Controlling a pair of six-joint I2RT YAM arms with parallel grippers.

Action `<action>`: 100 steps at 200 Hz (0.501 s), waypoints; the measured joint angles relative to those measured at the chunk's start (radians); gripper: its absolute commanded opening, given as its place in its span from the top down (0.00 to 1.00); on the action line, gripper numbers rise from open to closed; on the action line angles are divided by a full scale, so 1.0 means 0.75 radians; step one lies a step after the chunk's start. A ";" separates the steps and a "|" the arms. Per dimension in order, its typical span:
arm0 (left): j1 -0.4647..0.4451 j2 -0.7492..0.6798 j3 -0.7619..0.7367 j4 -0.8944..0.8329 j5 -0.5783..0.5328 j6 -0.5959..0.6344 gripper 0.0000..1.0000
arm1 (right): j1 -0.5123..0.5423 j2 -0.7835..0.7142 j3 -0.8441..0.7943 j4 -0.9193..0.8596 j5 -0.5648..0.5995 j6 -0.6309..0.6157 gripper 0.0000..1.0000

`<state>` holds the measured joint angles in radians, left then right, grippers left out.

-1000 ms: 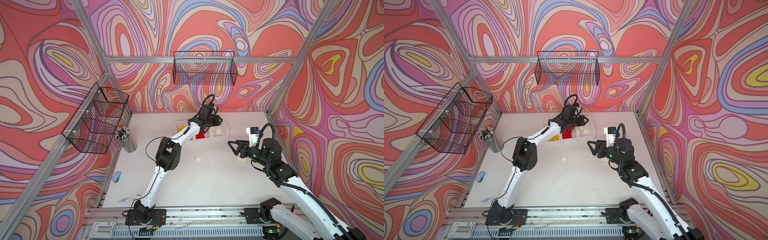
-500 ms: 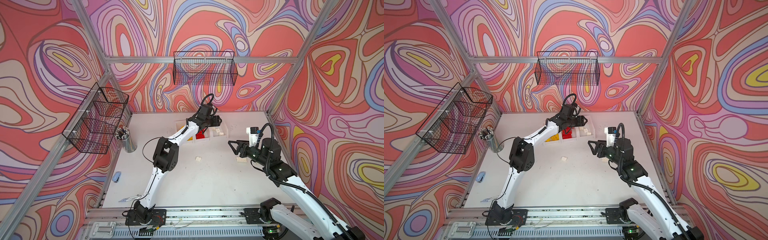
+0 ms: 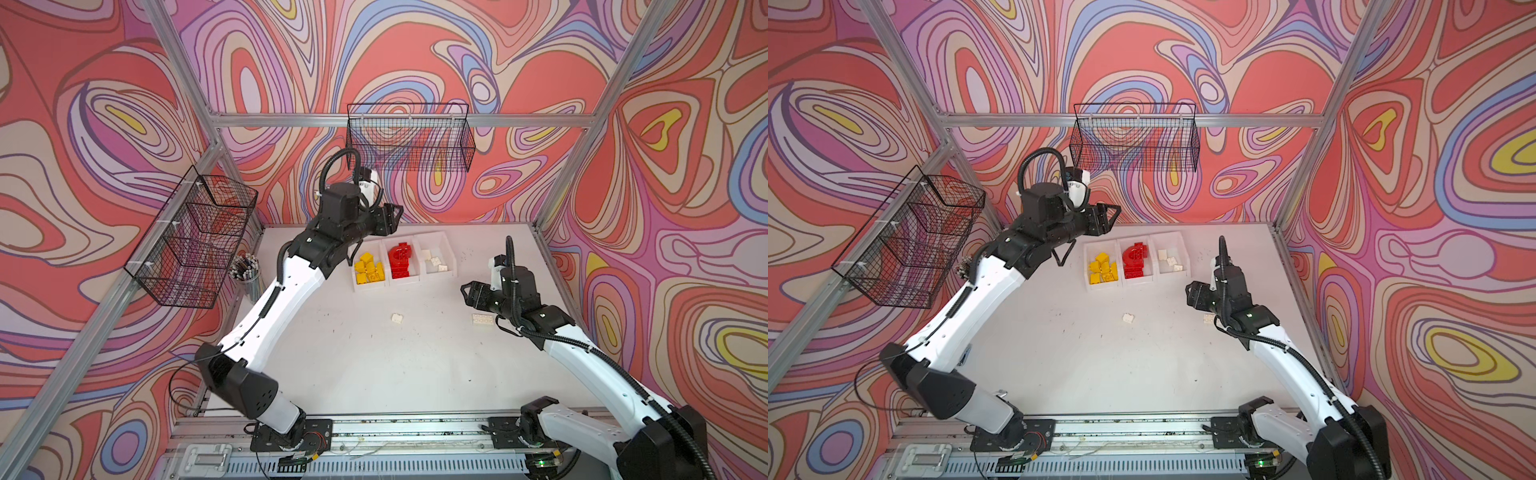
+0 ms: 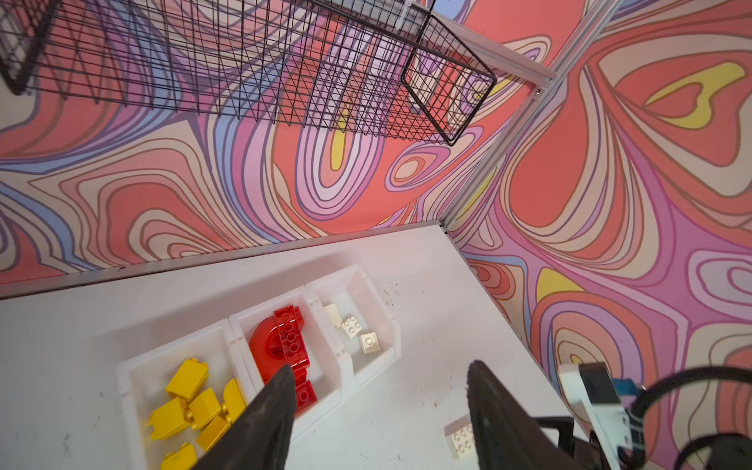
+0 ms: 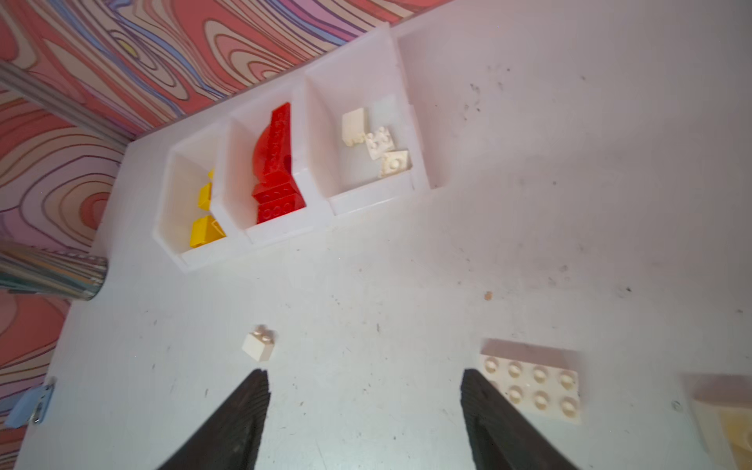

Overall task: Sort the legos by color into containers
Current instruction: 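Withdraw the left arm while the right gripper grasps the white 2x4 brick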

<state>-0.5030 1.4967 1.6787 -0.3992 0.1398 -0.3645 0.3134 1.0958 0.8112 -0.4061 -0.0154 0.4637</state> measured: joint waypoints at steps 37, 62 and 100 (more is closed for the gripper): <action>-0.001 -0.271 -0.373 -0.116 -0.041 0.054 0.29 | 0.000 0.077 -0.001 -0.058 0.155 -0.014 0.06; -0.001 -0.378 -0.541 -0.189 -0.084 0.088 0.27 | 0.000 0.149 -0.002 -0.058 0.228 -0.025 0.02; -0.001 -0.488 -0.674 -0.220 -0.146 0.141 0.26 | 0.000 0.292 -0.023 -0.045 0.305 -0.032 0.02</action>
<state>-0.5037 1.1309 1.1728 -0.5644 0.0299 -0.2584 0.3134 1.3148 0.7937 -0.4397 0.2134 0.4397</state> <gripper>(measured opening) 0.733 0.981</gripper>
